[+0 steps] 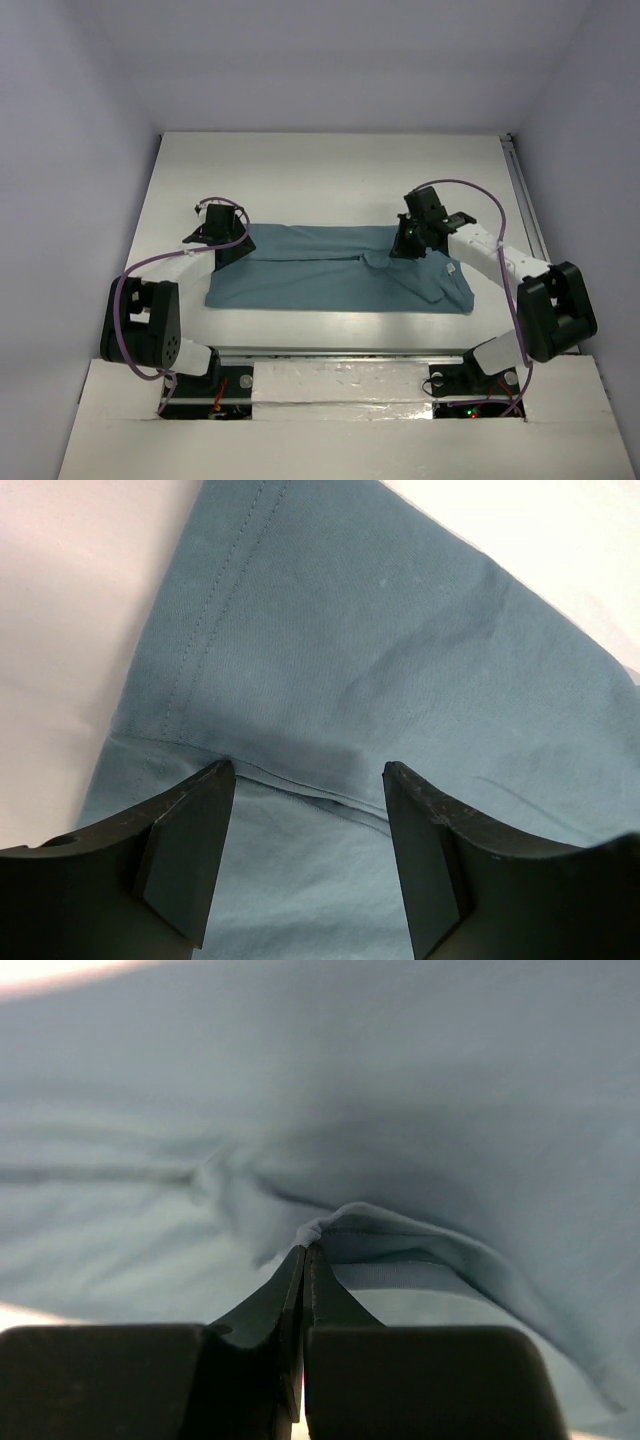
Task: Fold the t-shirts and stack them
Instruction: Fold the other side of the tshirt into a rectangle
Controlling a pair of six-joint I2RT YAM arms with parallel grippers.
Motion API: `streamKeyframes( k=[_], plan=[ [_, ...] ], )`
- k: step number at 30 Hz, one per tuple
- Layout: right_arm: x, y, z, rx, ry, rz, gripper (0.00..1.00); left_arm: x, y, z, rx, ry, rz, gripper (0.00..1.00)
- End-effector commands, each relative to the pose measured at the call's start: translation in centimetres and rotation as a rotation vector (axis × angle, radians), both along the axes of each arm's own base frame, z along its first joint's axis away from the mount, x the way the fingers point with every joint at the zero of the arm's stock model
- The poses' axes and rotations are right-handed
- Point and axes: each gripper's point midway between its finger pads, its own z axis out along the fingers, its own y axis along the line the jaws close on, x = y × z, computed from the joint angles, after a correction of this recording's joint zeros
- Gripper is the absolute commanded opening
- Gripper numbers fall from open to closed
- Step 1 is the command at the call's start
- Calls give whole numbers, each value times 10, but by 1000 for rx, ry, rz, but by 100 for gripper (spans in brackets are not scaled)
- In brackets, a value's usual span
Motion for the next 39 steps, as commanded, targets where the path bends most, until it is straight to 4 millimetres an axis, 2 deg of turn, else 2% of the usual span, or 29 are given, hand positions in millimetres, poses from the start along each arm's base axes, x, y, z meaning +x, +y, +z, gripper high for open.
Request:
streamKeyframes(
  k=[1,3,4,7,8,9,11,12,14,16,17,18,19,20,21,22,24,25,27,28,29,30,32,33,35,37,39],
  plan=[
    [-34,28,10,20,36,80,0,20,-5,30,-27,-100,2,58],
    [-46,48,10,45,67,117,0,22,-6,32,-32,-104,0,58],
    [-59,63,10,47,80,164,0,24,-7,34,-35,-108,-2,58],
    [-73,87,9,60,103,182,5,26,-7,37,-38,-115,-2,57],
    [-80,96,9,59,100,203,19,29,-8,40,-41,-123,-3,57],
    [-78,98,11,65,99,191,30,30,-8,42,-40,-124,-2,57],
    [-76,93,13,41,92,174,53,32,-8,46,-40,-130,-3,57],
    [-74,89,17,24,73,180,57,34,-9,48,-39,-135,-5,57],
    [-69,83,35,-1,21,180,58,37,-10,53,-45,-145,-8,57],
    [-66,69,44,-68,-9,171,55,39,-11,58,-51,-155,-12,57],
    [-59,62,55,-96,-54,146,47,41,-12,61,-54,-162,-14,57],
    [-56,55,56,-116,-66,133,40,42,-13,62,-59,-164,-18,57],
    [-53,48,57,-130,-73,115,18,44,-15,64,-63,-168,-21,57],
    [-51,36,54,-148,-74,83,4,44,-19,64,-65,-169,-32,57],
    [-47,26,51,-149,-71,47,0,44,-22,63,-64,-169,-41,57],
    [-30,8,53,-136,-90,-27,0,45,-23,64,-64,-172,-43,57],
    [-17,-21,51,-112,-119,-97,0,48,-26,60,-61,-164,-54,57],
    [9,-52,57,-77,-168,-202,0,48,-27,58,-60,-159,-59,57],
    [26,-74,59,-19,-198,-221,0,53,-26,51,-45,-145,-59,57],
    [39,-86,54,-17,-198,-247,3,55,-23,48,-27,-141,-48,57],
    [48,-100,52,14,-186,-264,13,59,-23,49,-22,-141,-52,57],
    [55,-106,47,11,-177,-261,18,61,-23,41,-17,-118,-56,57],
    [74,-112,31,24,-150,-258,31,66,-23,40,-7,-114,-57,57],
    [80,-121,26,31,-137,-283,32,68,-20,36,-3,-103,-50,57],
    [90,-126,14,58,-121,-303,33,72,-21,38,-4,-109,-55,57],
    [94,-132,6,76,-102,-336,33,71,-21,33,1,-93,-60,57],
    [96,-140,-3,53,-82,-362,33,68,-12,25,9,-72,-43,57]
  ],
)
